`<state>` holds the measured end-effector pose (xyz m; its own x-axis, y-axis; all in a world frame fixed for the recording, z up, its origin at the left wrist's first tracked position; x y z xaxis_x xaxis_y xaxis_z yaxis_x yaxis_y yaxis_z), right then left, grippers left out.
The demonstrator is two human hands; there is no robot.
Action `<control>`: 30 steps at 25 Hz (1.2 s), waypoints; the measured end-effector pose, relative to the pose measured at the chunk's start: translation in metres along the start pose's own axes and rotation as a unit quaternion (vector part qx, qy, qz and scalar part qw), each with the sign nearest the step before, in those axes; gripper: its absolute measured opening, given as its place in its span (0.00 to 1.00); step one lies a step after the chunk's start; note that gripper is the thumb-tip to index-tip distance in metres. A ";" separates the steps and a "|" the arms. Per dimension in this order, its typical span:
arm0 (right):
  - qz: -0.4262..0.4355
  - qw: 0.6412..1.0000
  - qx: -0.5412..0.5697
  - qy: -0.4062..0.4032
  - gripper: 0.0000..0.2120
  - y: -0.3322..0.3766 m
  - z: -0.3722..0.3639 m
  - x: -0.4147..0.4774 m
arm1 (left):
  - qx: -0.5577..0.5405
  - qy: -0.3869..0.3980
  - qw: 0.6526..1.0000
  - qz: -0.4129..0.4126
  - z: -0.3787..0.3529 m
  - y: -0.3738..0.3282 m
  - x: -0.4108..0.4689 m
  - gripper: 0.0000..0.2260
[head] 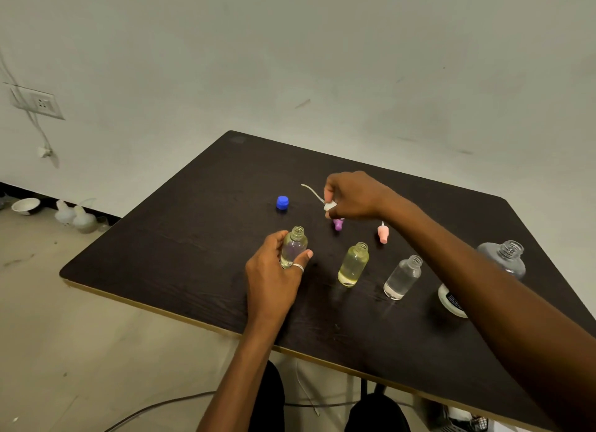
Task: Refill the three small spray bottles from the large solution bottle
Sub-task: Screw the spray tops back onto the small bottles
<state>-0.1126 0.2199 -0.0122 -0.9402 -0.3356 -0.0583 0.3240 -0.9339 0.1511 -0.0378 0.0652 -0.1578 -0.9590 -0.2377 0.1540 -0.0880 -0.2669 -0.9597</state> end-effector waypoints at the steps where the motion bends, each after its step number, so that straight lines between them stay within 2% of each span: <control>1: -0.004 1.000 0.015 -0.007 0.12 0.002 0.009 -0.009 | 0.002 0.001 1.000 0.001 0.000 0.000 0.000 0.25; 4: 0.003 0.998 0.045 -0.038 0.15 0.010 0.038 -0.035 | 0.005 0.004 1.000 0.003 0.000 -0.001 0.000 0.25; 11: 0.080 0.994 0.042 -0.066 0.09 0.042 0.079 -0.070 | -0.003 0.004 1.000 -0.005 0.002 -0.003 -0.001 0.23; 21: 0.132 0.991 -0.021 -0.024 0.11 0.057 0.041 -0.040 | -0.009 0.016 1.000 0.001 0.003 -0.004 -0.001 0.23; 30: 0.139 0.989 -0.051 0.011 0.11 0.062 0.003 -0.021 | 0.001 0.013 1.000 0.003 0.004 -0.005 -0.002 0.24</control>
<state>-0.0728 0.1696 0.0011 -0.8111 -0.5828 -0.0494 0.5797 -0.8122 0.0650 -0.0346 0.0635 -0.1525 -0.9664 -0.2144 0.1417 -0.0816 -0.2671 -0.9602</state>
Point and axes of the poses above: each hand's wrist, its own x-axis towards the middle knuckle, its own z-axis out of the back of the hand, y = z × x, the point moved 2 cm from there along x, towards the middle knuckle, and after that the axes turned 5 degrees about z, right-handed, at the moved point
